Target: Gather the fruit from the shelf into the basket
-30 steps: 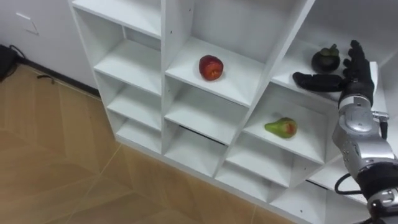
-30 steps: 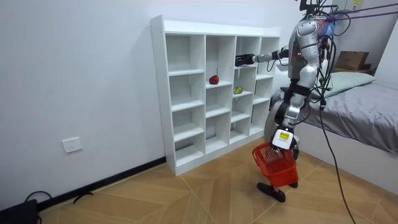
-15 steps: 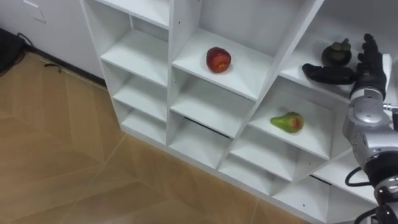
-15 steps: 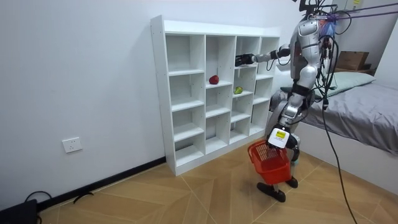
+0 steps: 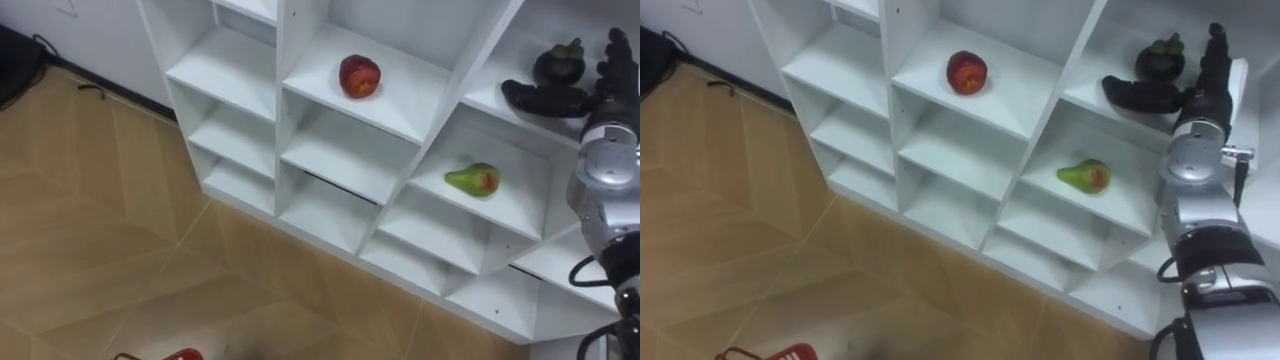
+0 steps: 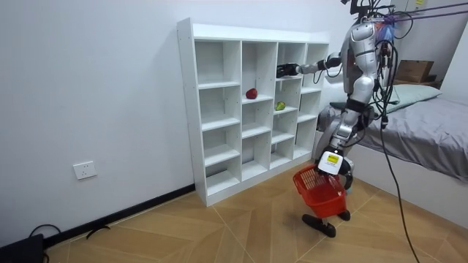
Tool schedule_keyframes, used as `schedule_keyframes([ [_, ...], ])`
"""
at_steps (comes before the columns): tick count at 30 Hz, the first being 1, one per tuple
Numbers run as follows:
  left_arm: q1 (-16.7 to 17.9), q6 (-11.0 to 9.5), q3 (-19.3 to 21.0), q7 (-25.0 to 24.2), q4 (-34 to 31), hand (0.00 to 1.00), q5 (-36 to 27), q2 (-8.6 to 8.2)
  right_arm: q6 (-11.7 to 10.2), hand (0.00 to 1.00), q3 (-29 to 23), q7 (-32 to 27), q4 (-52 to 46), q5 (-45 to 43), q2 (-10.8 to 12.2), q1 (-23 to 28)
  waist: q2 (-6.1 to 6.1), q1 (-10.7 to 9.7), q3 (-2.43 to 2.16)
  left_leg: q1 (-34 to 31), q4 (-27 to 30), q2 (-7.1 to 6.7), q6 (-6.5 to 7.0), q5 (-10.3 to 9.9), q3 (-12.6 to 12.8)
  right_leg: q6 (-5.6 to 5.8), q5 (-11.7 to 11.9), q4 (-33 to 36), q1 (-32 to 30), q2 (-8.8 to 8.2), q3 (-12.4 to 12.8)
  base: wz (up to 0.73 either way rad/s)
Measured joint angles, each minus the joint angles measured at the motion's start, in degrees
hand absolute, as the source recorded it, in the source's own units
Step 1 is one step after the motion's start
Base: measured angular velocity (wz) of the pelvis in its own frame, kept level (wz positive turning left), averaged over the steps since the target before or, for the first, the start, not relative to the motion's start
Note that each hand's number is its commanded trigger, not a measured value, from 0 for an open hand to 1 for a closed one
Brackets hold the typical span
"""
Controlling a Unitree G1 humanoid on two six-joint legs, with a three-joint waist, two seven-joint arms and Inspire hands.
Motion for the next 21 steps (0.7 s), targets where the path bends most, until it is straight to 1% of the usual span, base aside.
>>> schedule_keyframes([
  [1,-0.4,0.0,0.0,-0.2,0.1,1.00,-0.3,0.01,0.0,1.00,0.2,-0.1,0.8,-0.8,-0.2,-0.8,-0.10,-0.1,0.01,-0.4,0.0,-0.02,0.00,0.2,0.0,-0.06,0.2,0.0,-0.4,0.01,0.0,0.00],
  [3,-1.3,0.0,-0.3,-0.5,0.1,1.00,-0.5,0.03,0.0,1.00,0.5,-1.2,2.1,-1.6,-1.7,-1.3,-0.18,0.2,0.03,-1.0,0.0,-0.05,0.05,0.5,0.1,-0.03,0.4,0.0,-0.9,0.00,0.0,0.04],
  [5,-2.0,0.0,-1.2,-0.7,0.1,1.00,-0.6,0.05,0.0,1.00,1.4,-1.4,3.6,-1.9,-3.9,-1.8,-0.29,1.2,0.20,-1.1,-0.2,0.06,0.10,0.6,0.5,-0.07,0.5,0.0,-1.2,-0.01,0.1,-0.06],
  [7,-2.2,-0.1,-1.6,-0.7,0.1,1.00,-0.6,0.05,0.1,1.00,1.9,-1.9,4.3,-2.1,-4.5,-2.3,-0.37,1.5,0.26,-1.1,-0.4,0.10,0.08,0.6,0.6,-0.07,0.5,0.0,-1.3,0.02,0.2,-0.03],
  [8,-2.2,-0.1,-1.8,-0.7,0.1,1.00,-0.7,0.05,0.1,1.00,1.9,-2.4,4.7,-2.1,-4.7,-2.7,-0.44,1.4,0.41,-1.1,-0.4,0.20,0.06,0.6,0.7,-0.08,0.5,0.0,-1.4,0.05,0.2,0.00],
  [14,-2.3,-0.4,-2.2,-1.1,0.1,1.00,-2.8,0.21,0.1,1.00,1.9,-3.4,4.8,-2.1,-5.4,-2.9,-1.08,1.4,0.81,-0.7,-1.2,0.59,-0.14,0.8,0.9,-0.12,0.5,-0.1,-1.5,0.33,0.1,-0.02],
  [17,-2.3,-0.8,-2.3,-1.9,0.1,1.00,-2.8,0.21,0.2,1.00,1.9,-3.3,4.8,-2.0,-5.8,-2.9,-1.06,1.5,0.86,-0.6,-1.3,0.63,-0.18,0.8,1.0,-0.12,0.5,-0.2,-1.6,0.36,0.0,0.00],
  [21,-2.5,-0.8,-2.6,-2.1,0.2,1.00,-2.8,0.21,0.2,1.00,1.9,-3.2,4.8,-1.0,-5.8,-2.9,-1.05,1.4,0.87,-0.6,-1.5,0.64,-0.18,0.8,1.1,-0.11,0.5,-0.2,-1.8,0.34,0.0,-0.03],
])
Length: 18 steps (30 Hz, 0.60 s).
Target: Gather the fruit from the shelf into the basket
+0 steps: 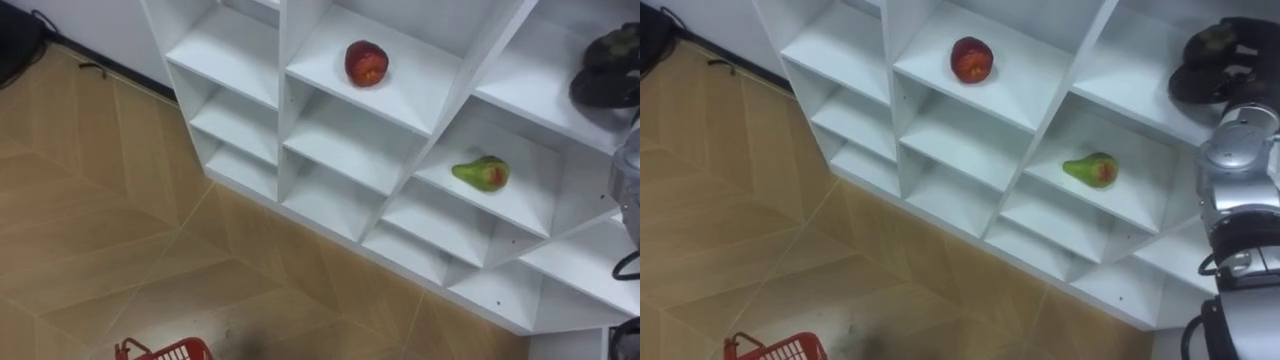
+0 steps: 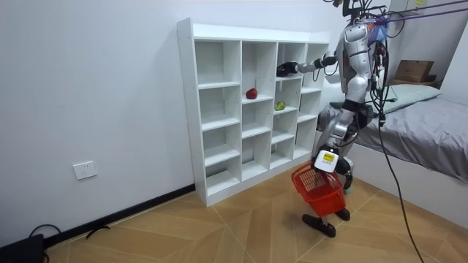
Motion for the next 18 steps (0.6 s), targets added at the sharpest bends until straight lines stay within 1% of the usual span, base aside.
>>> schedule_keyframes([
  [2,-0.5,-0.1,-0.2,-0.5,0.1,1.00,0.0,0.00,0.0,1.00,0.0,0.2,0.0,0.3,0.0,0.0,0.00,0.0,0.00,0.0,0.0,0.00,0.00,0.0,0.1,0.00,0.0,0.0,0.0,-0.02,0.0,0.00],
  [4,-0.6,-0.4,-0.3,-1.0,0.1,1.00,0.0,0.01,0.0,1.00,0.0,0.5,0.0,0.4,0.0,0.0,0.01,0.0,0.00,0.0,0.0,-0.02,0.00,0.0,0.2,0.00,0.0,0.0,0.0,-0.03,0.0,0.00],
  [9,-0.6,-0.4,-0.3,-1.4,0.3,1.00,0.0,0.03,0.0,1.00,0.0,0.8,0.4,1.2,0.0,0.0,0.01,0.1,0.00,0.1,0.0,-0.01,0.00,0.0,0.3,-0.01,0.0,0.0,0.2,-0.05,0.1,0.00],
  [15,-0.5,-0.4,-0.3,-1.8,0.3,1.00,0.0,0.08,0.1,1.00,0.0,1.1,0.9,1.4,0.0,0.0,-0.01,0.2,-0.04,0.6,-0.4,0.04,0.01,0.1,1.3,-0.12,0.1,0.0,0.3,-0.09,0.6,-0.06],
  [18,-0.5,-0.4,-0.2,-2.0,0.2,1.00,0.1,0.18,0.0,1.00,0.0,1.2,0.7,1.4,0.0,0.0,-0.02,-0.1,-0.13,0.9,-0.5,0.04,0.00,0.1,1.3,-0.12,0.1,0.0,0.3,-0.09,0.6,-0.01],
])
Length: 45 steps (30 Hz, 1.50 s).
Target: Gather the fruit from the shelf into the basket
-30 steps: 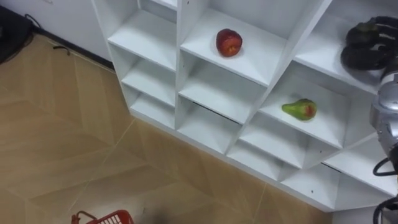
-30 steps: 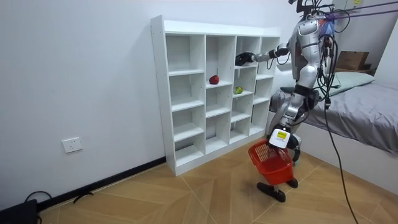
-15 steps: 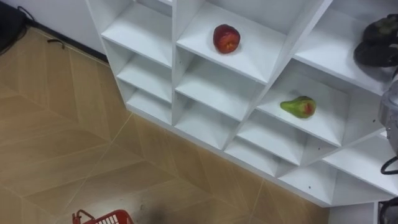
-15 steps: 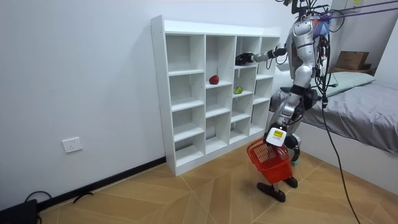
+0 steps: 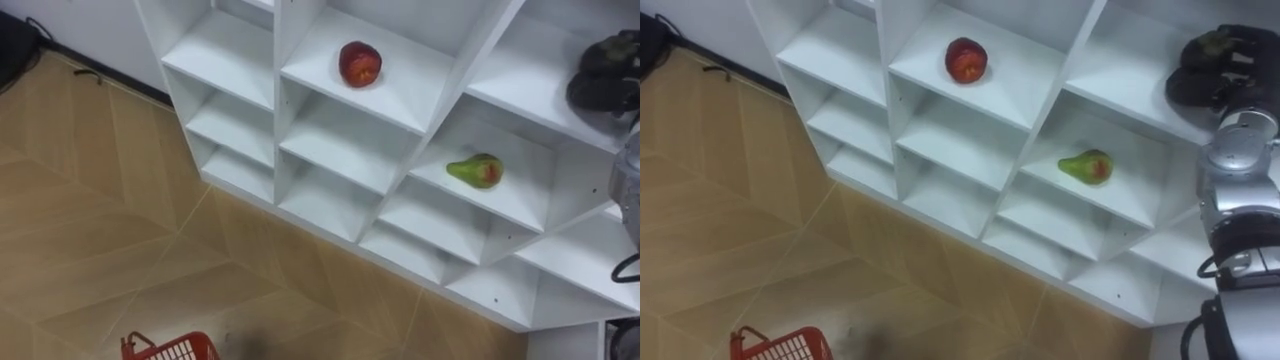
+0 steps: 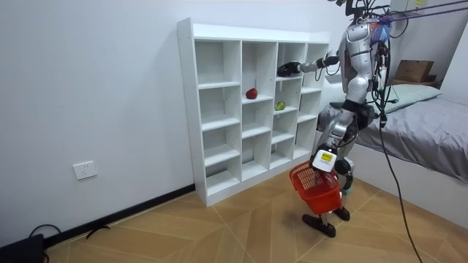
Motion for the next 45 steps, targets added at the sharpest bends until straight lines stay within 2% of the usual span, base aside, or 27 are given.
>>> schedule_keyframes([
  [4,0.0,-0.1,0.0,0.4,-0.2,1.00,0.0,0.02,1.1,1.00,0.0,1.5,-2.4,0.1,1.2,0.5,-0.09,-0.7,-0.17,1.7,-1.0,-0.02,-0.05,0.4,0.6,0.00,0.0,-0.2,1.0,-0.03,0.2,-0.05],
  [5,0.1,-0.3,0.0,0.9,-0.8,1.00,0.0,0.02,1.3,1.00,0.0,2.4,-3.4,0.0,1.8,0.9,-0.10,-1.4,-0.42,1.9,-1.1,-0.02,-0.05,0.4,0.6,-0.01,0.0,-0.5,1.3,0.01,0.3,0.00],
  [7,0.1,-0.5,0.1,1.2,-2.2,1.00,0.0,0.00,1.3,1.00,0.0,3.3,-5.7,0.0,2.8,1.8,-0.15,-1.8,-0.59,2.2,-1.2,0.02,-0.05,0.4,0.7,-0.09,0.1,-0.7,1.6,0.13,0.9,-0.02],
  [9,-0.1,-1.0,0.2,1.4,-3.4,1.00,0.1,-0.26,1.8,1.00,0.0,4.3,-9.1,-0.4,3.4,3.9,-0.11,-2.4,-0.82,2.9,-1.4,0.02,-0.05,0.4,0.8,-0.08,0.1,-0.8,2.2,0.12,0.8,0.00],
  [14,-0.3,-1.4,-0.5,2.0,-3.9,1.00,0.0,-1.01,2.7,1.00,0.0,7.2,-18.8,-0.7,7.5,10.5,-0.06,-4.6,-1.66,6.7,-2.8,-0.11,-0.04,0.4,1.2,-0.01,0.0,-2.1,5.9,0.18,0.9,-0.03],
  [15,-0.3,-1.5,-0.5,2.0,-3.9,1.00,0.0,-1.14,2.7,1.00,0.0,7.6,-20.3,-0.7,8.0,11.6,-0.01,-4.8,-1.70,7.2,-2.9,-0.10,-0.04,0.4,1.2,0.00,0.0,-2.1,6.2,0.17,0.9,-0.04],
  [16,-0.4,-1.5,-0.8,1.9,-3.9,1.00,-0.1,-1.40,2.9,1.00,0.0,8.0,-22.7,-1.6,8.8,13.5,0.09,-5.4,-1.79,7.7,-3.0,-0.12,-0.04,0.4,1.2,0.06,0.0,-2.1,6.7,0.13,0.9,0.00],
  [20,0.5,-1.4,-1.2,2.1,-8.3,1.00,-0.1,-3.41,3.5,1.00,-0.1,8.3,-31.3,-7.1,9.6,18.8,0.72,-7.0,-2.09,8.7,-2.9,-0.22,-0.02,0.4,1.4,0.13,-0.1,-2.1,7.7,0.09,1.3,-0.01],
  [23,-0.3,-1.4,-2.3,2.2,-8.5,1.00,-0.1,-4.29,3.5,1.00,-0.1,8.3,-33.1,-9.3,11.3,19.5,1.36,-8.3,-2.41,10.5,-3.3,-0.22,-0.04,0.4,1.6,0.27,-0.1,-2.8,9.5,0.30,2.6,-0.04],
  [26,-0.3,-1.5,-3.7,2.1,-9.8,1.00,-0.2,-4.36,3.5,1.00,-0.1,8.2,-36.2,-10.2,11.4,21.3,1.81,-8.8,-2.46,11.8,-3.9,-0.45,-0.07,0.4,1.9,0.38,-0.2,-2.8,10.4,0.38,3.2,-0.08],
  [29,-0.3,-1.7,-3.8,1.9,-9.9,1.00,-1.2,-4.39,3.5,1.00,-0.1,8.2,-38.8,-11.8,11.6,23.3,2.08,-9.6,-2.30,12.7,-4.3,-0.57,-0.08,0.4,1.9,0.47,-0.3,-2.9,11.1,0.45,3.2,-0.02],
  [36,-0.9,-1.8,-3.7,0.7,-10.0,1.00,-2.2,-4.41,3.5,1.00,-0.6,8.2,-39.7,-13.9,12.9,25.2,1.94,-10.6,-2.27,13.2,-5.0,-0.71,-0.03,0.4,2.5,0.63,-0.4,-2.9,11.0,0.35,3.4,-0.02],
  [39,-0.9,-2.6,-3.8,0.5,-10.1,1.00,-2.4,-4.57,3.3,1.00,-0.6,8.2,-41.2,-13.9,12.9,25.7,1.86,-10.8,-2.23,13.4,-5.4,-0.77,-0.01,0.4,2.6,0.74,-0.5,-3.0,11.1,0.35,3.6,-0.01],
  [45,-0.9,-2.8,-3.9,0.6,-13.6,1.00,-2.5,-5.36,3.2,1.00,-0.5,10.5,-45.3,-13.9,13.8,29.7,1.77,-10.8,-2.16,13.5,-5.9,-0.84,0.08,0.3,2.8,0.82,-0.5,-3.6,11.2,0.35,3.8,0.00],
])
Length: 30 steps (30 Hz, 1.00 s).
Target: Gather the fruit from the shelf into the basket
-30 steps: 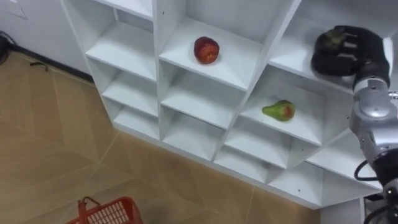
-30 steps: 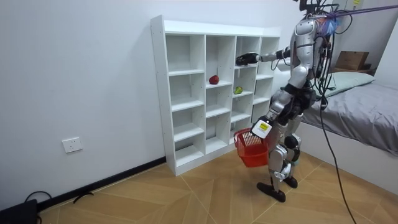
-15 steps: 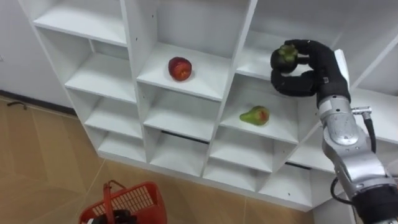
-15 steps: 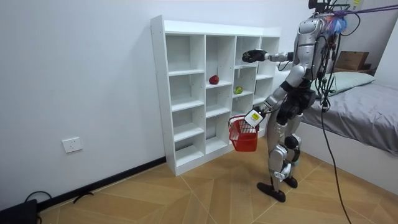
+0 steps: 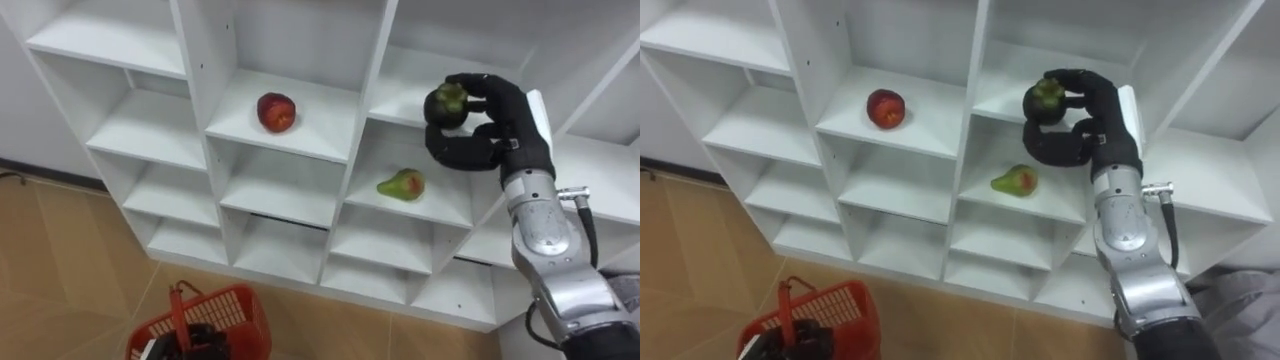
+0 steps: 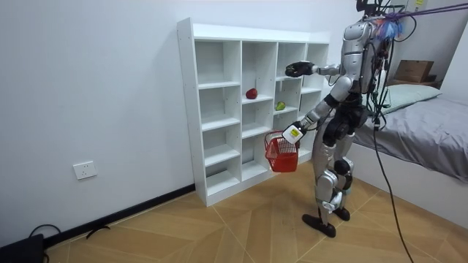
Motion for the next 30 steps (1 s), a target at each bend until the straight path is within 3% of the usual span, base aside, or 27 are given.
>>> schedule_keyframes([
  [3,0.0,0.0,-0.8,-0.1,-3.6,1.00,-2.2,-0.18,0.0,1.00,0.0,1.9,-1.1,-0.2,2.2,2.8,0.22,-0.3,0.13,-0.2,0.1,0.01,0.08,-0.1,0.0,0.00,0.0,-0.1,-0.1,0.00,0.0,0.00],
  [5,0.0,-0.1,-1.4,-0.6,-7.3,1.00,-3.6,-0.28,0.1,1.00,0.0,3.2,-1.7,-1.1,3.2,4.6,0.87,-0.3,0.51,-0.4,0.1,-0.06,0.15,-0.1,0.0,0.06,0.0,-0.1,-0.3,-0.07,0.0,0.00],
  [10,0.0,-2.0,-3.7,-0.6,-8.3,1.00,-3.9,-0.29,0.0,1.00,0.6,3.4,-1.7,-1.7,4.0,8.3,1.85,-0.3,0.20,-0.2,-0.1,-0.16,0.24,-0.2,0.0,0.26,-0.2,-0.1,0.0,-0.17,-0.1,0.00],
  [25,0.4,-2.3,-4.8,-0.5,-11.8,1.00,-5.2,-0.06,0.1,1.00,7.8,5.7,-0.9,-2.0,5.4,12.8,1.78,0.0,0.16,-0.2,0.0,-0.12,0.23,-0.3,0.3,0.27,-0.2,-0.1,0.0,-0.12,0.1,0.00],
  [30,0.1,-2.3,-6.3,-0.7,-11.8,1.00,-5.0,-0.26,0.2,1.00,10.1,7.5,2.5,-2.0,6.8,12.8,1.37,0.4,0.39,-0.2,0.0,-0.13,0.23,-0.3,0.3,0.28,-0.2,-0.1,-0.1,-0.10,0.1,0.00],
])
